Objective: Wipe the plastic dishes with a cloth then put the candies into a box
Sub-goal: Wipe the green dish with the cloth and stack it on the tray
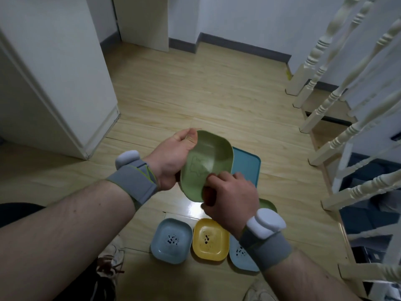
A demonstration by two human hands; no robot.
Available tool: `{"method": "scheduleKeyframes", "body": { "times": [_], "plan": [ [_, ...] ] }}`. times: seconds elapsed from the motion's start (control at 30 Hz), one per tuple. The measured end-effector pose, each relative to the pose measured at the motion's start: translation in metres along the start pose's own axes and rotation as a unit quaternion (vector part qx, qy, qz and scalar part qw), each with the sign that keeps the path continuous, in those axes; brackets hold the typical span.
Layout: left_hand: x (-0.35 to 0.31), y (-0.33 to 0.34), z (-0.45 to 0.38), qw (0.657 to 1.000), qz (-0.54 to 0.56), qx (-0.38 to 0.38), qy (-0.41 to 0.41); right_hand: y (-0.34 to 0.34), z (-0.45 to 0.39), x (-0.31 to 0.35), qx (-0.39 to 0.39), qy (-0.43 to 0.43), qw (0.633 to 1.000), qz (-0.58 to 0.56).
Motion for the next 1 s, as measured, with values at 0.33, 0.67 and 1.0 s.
{"method": "scheduleKeyframes", "body": {
  "times": [0.33, 0.67, 1.0],
  "plan": [
    [0.006, 0.018, 0.015, 0.987, -0.024, 0.113, 0.109, -0.04, -0.014, 0.009, -0.143, 0.019, 0.968, -0.206],
    [0.02, 0.014, 0.017, 0.99, 0.095, 0.096, -0.041, -0.019, -0.016, -0.013, -0.006, -0.039, 0.994, -0.106],
    [0.022, 0.006, 0.011, 0.987, 0.089, 0.065, -0.116, -0.012, -0.005, -0.001, -0.027, -0.059, 0.995, -0.078]
  ]
}}
Point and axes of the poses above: each hand's wrist, its own z-axis away from the middle knuckle, its own y-axis out of the palm, x = y × z, the point moved 5 cm from there along -z, towards the middle knuckle, and after that the axes turned 2 degrees about -z, right-handed, at the moved point
